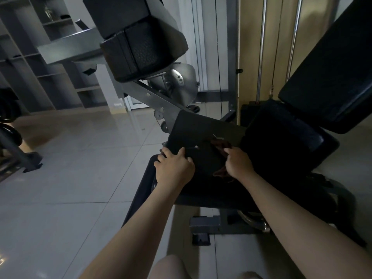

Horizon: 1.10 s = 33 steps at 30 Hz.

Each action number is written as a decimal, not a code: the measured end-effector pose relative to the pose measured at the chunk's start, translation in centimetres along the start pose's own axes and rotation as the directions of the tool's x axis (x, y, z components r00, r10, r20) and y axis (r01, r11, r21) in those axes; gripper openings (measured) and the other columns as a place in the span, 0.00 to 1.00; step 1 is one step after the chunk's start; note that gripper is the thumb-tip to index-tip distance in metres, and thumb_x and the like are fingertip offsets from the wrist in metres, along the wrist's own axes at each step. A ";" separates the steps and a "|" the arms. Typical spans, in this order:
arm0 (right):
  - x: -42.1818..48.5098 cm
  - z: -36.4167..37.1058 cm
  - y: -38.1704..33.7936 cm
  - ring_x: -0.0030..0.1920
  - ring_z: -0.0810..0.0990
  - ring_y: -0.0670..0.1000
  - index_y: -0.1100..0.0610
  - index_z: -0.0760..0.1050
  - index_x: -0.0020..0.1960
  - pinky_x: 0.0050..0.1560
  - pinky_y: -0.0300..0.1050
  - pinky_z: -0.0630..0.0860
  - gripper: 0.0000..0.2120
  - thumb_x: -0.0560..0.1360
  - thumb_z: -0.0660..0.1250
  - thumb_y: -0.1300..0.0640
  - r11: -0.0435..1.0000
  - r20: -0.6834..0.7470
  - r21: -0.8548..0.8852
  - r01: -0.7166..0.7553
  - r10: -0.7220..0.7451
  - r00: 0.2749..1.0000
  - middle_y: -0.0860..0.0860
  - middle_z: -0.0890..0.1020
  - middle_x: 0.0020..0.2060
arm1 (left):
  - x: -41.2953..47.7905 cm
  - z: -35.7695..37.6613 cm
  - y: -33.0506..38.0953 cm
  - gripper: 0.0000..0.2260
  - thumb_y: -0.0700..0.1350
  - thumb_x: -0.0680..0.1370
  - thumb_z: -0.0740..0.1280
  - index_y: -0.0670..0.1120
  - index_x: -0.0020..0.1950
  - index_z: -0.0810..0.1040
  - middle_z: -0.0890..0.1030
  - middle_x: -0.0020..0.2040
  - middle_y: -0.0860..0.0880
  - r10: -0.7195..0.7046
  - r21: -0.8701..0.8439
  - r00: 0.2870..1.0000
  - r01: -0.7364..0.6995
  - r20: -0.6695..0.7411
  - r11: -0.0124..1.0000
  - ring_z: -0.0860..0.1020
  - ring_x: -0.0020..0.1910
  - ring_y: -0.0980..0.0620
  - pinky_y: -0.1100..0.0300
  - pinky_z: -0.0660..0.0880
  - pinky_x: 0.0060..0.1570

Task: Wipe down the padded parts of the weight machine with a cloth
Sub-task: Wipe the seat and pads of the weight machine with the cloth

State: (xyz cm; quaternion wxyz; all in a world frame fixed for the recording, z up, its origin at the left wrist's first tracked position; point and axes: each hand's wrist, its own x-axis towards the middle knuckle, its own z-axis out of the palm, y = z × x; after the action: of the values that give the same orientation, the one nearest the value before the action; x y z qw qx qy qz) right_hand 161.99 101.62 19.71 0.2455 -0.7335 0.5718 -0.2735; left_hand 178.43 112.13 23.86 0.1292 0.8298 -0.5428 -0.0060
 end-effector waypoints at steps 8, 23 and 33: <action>-0.3 1.7 -5.9 0.70 0.71 0.54 0.54 0.71 0.72 0.69 0.47 0.67 0.19 0.82 0.58 0.59 0.971 0.091 0.145 0.192 -0.206 0.974 0.53 0.72 0.71 | 0.1 0.1 -0.1 0.22 0.55 0.81 0.51 0.54 0.75 0.64 0.62 0.75 0.34 0.000 -0.001 1.000 0.000 -0.010 1.000 0.64 0.70 0.31 0.36 0.62 0.69; 2.4 2.4 -6.5 0.71 0.71 0.54 0.55 0.73 0.71 0.69 0.44 0.66 0.20 0.81 0.58 0.61 0.968 0.095 0.179 0.175 -0.194 0.976 0.53 0.73 0.71 | -0.1 -0.7 -1.0 0.16 0.49 0.79 0.57 0.47 0.66 0.70 0.72 0.68 0.39 -0.017 -0.140 0.994 0.001 -0.113 0.990 0.74 0.60 0.37 0.45 0.72 0.57; 3.5 2.5 -6.6 0.65 0.76 0.53 0.52 0.75 0.69 0.63 0.40 0.69 0.20 0.81 0.56 0.63 0.946 0.079 0.180 0.269 -0.287 0.955 0.52 0.77 0.66 | -0.6 -1.2 -1.5 0.21 0.45 0.80 0.58 0.44 0.73 0.64 0.74 0.67 0.42 -0.013 -0.122 0.989 -0.005 -0.147 0.992 0.76 0.59 0.38 0.54 0.64 0.46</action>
State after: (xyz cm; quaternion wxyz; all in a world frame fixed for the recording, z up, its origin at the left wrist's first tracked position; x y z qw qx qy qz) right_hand 169.07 99.81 22.76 0.2946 -0.7970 0.4239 -0.3137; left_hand 179.69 113.45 24.58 0.2197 0.8197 -0.5285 0.0220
